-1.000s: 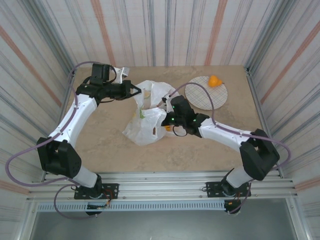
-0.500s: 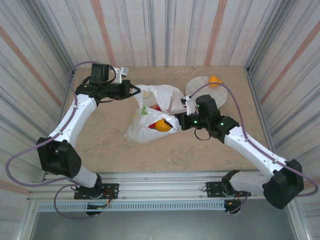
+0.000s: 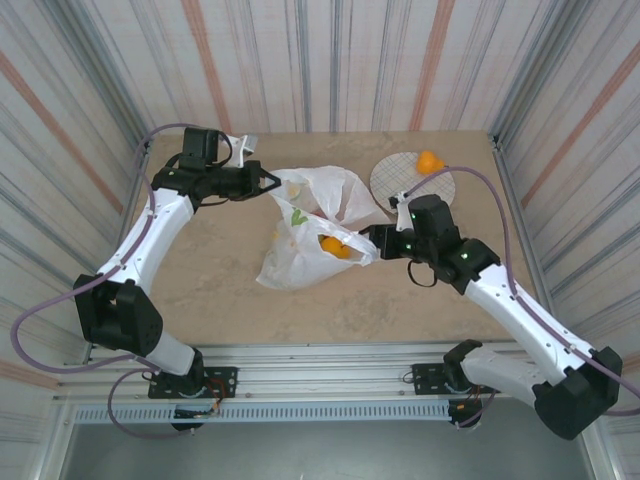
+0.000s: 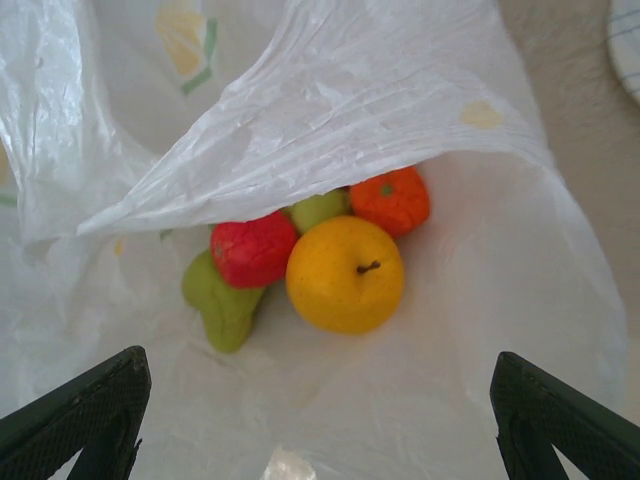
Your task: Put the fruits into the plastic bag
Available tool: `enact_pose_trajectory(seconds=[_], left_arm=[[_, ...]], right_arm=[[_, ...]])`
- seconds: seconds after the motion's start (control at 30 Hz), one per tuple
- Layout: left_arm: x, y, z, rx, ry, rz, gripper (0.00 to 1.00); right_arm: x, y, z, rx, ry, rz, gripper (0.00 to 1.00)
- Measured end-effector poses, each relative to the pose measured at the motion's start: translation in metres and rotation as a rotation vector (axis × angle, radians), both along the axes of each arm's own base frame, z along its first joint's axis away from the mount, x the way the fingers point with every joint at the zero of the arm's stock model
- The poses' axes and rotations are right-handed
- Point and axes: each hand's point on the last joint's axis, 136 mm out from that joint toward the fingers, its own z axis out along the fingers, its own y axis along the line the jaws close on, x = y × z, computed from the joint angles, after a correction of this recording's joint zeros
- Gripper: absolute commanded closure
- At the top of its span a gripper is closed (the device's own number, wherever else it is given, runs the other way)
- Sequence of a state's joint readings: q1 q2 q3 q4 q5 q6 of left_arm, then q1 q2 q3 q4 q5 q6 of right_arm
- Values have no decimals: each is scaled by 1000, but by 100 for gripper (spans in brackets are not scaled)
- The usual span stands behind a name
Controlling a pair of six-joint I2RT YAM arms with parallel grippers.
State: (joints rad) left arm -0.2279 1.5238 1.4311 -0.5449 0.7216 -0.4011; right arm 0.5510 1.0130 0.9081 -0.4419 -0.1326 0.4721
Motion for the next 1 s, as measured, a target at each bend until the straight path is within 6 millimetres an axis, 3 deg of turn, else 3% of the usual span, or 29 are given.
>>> enact_pose_trajectory(seconds=[0.17,0.3,0.47,0.63,1.0], left_arm=[[0,0,0,-2,1,-1,100],[1,2,0,-1,0,5,100],[1,2,0,-2,1,4,100],[1,2,0,-2,1,4,100],[1,2,0,-2,1,4,100]], right_arm=[[10,-31,17,-27,-94,-195,13],[23,-43,15,-84,-132,-283,9],[43,-27,2,-112,-145,-239,6],[51,-6,7,-48,-198,-130,0],[79,-10,27,5,-354,-144,1]])
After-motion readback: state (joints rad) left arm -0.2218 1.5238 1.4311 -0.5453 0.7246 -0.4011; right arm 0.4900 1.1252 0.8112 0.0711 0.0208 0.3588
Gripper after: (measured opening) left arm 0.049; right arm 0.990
